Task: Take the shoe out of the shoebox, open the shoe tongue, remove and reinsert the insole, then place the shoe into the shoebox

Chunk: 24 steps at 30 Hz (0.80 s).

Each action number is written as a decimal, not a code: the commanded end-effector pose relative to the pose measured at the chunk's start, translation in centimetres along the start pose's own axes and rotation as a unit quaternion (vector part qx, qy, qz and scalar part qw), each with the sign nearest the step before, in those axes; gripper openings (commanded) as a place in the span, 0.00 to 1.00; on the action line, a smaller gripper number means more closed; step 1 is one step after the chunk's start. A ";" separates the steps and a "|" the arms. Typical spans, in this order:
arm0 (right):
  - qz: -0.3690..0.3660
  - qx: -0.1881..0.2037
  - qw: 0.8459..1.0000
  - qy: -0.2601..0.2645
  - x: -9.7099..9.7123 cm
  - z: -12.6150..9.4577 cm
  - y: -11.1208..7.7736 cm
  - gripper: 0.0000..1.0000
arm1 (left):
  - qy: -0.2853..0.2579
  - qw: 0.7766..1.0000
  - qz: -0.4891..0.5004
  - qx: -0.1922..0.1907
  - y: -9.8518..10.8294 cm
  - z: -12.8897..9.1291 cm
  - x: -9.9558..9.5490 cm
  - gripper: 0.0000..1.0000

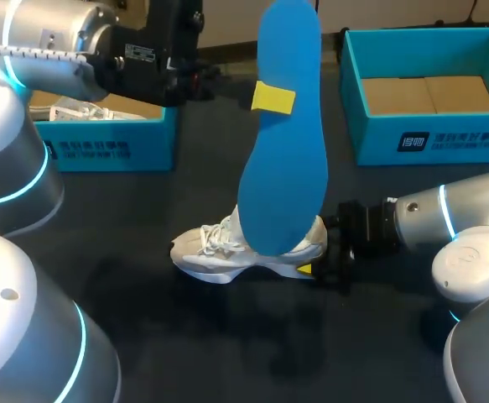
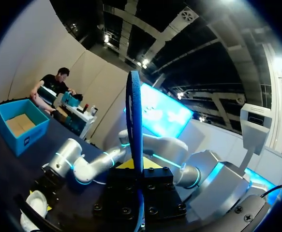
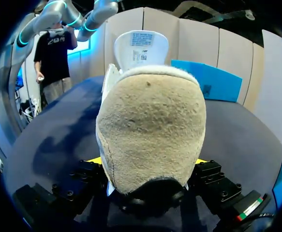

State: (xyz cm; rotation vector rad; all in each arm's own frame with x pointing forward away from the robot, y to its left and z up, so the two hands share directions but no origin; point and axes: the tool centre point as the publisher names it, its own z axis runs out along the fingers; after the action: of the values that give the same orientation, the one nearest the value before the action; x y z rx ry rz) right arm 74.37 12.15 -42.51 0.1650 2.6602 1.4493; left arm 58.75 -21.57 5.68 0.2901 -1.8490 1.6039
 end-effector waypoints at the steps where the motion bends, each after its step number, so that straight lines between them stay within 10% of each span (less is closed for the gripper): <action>1: 0.000 0.001 1.000 -0.001 0.1 0.2 0.0 0.00 | 0.000 1.000 -0.010 0.014 0.7 0.5 0.7 0.00; 24: 0.000 0.001 1.000 -0.001 0.1 0.2 0.0 0.00 | 0.007 0.999 -0.030 0.039 0.9 1.8 0.6 0.00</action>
State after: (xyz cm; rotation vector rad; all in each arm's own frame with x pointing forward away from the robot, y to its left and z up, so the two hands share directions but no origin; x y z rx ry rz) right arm 74.37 12.15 -42.51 0.1651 2.6602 1.4493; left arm 57.30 -22.81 5.42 0.3628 -1.7542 1.6327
